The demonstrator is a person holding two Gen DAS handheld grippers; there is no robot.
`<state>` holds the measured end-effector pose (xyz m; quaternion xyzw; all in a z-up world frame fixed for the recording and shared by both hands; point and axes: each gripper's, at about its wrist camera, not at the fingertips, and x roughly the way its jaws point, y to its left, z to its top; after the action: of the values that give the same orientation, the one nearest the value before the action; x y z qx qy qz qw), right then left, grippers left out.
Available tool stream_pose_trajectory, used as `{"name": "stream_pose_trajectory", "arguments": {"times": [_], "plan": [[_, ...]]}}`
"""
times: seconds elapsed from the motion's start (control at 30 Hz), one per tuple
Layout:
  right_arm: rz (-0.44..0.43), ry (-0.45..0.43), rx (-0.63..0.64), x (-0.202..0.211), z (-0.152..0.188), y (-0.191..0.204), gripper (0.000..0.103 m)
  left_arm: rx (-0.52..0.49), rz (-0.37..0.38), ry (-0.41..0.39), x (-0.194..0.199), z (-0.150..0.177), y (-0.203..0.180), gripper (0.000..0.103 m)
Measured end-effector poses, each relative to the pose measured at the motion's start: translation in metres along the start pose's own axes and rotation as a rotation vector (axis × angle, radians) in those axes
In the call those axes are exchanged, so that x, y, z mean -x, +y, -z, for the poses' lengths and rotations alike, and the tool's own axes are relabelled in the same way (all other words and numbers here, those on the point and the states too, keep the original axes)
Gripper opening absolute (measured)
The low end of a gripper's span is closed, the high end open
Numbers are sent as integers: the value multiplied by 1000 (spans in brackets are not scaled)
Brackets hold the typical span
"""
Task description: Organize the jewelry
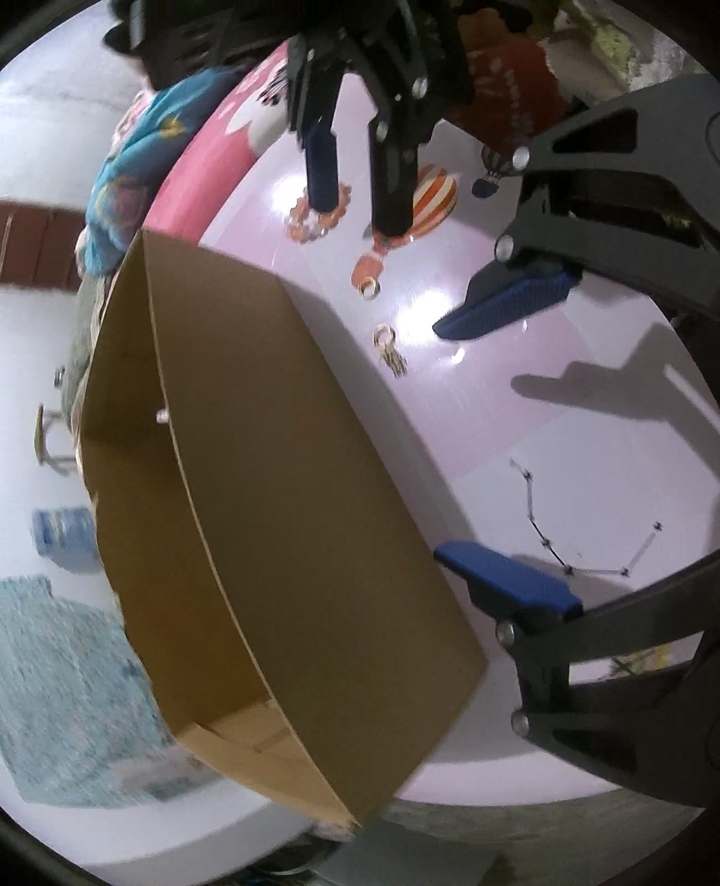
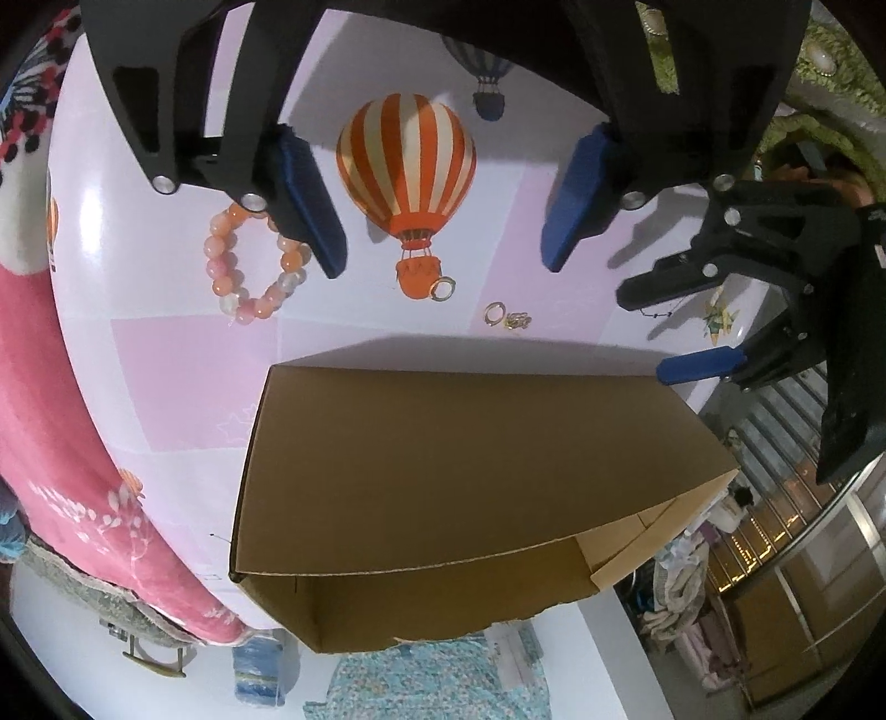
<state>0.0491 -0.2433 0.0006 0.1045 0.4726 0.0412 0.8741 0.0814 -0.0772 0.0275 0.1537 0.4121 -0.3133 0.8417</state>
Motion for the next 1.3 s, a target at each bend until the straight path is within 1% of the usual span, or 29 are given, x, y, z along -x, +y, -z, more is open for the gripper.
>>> {"name": "stream_pose_trajectory", "arguments": {"times": [0.03,0.07,0.13,0.17,0.23,0.27,0.33,0.37,0.43,0.57,0.67,0.73,0.77,0.87,0.97,1.03,1.17,1.3], "plan": [[-1,-2,-2,-1,-1,0,64,-15,6,1,-3,-6,-2,60],[-4,-5,-5,-1,0,0,61,-30,11,0,-4,-6,-3,58],[-6,-9,-12,-2,-1,-2,58,-61,33,-1,-12,-10,-6,47],[-7,-12,-15,-2,-1,-2,57,-73,43,1,-13,-13,-10,45],[-9,-13,-23,-3,-1,-4,53,-97,62,7,-18,-15,-16,36],[-10,-14,-27,-3,0,-5,53,-106,68,9,-19,-17,-14,35],[-11,-17,-36,-3,0,-7,52,-127,72,16,-25,-19,-18,27],[-13,-17,-41,-3,0,-8,51,-135,72,21,-28,-20,-19,26],[-17,-18,-48,-4,0,-10,51,-152,72,31,-35,-22,-22,19],[-19,-19,-58,-6,1,-12,51,-175,68,49,-45,-25,-25,19],[-21,-21,-65,-7,0,-14,51,-181,76,43,-48,-26,-25,16],[-22,-25,-66,-7,-2,-14,51,-175,98,40,-48,-26,-24,6],[-22,-27,-65,-7,-2,-15,51,-175,106,36,-48,-25,-24,3],[-25,-31,-66,-7,-4,-14,51,-194,98,24,-49,-24,-27,2],[-30,-32,-61,-6,-2,-11,51,-176,106,26,-48,-22,-23,2],[-41,-35,-51,-7,-4,-8,51,-166,99,30,-46,-20,-19,2],[-69,-38,-19,-11,-9,2,51,-123,72,43,-40,-14,-8,2],[-68,-37,64,-21,-15,21,50,-62,43,56,-33,-5,9,2]]}}
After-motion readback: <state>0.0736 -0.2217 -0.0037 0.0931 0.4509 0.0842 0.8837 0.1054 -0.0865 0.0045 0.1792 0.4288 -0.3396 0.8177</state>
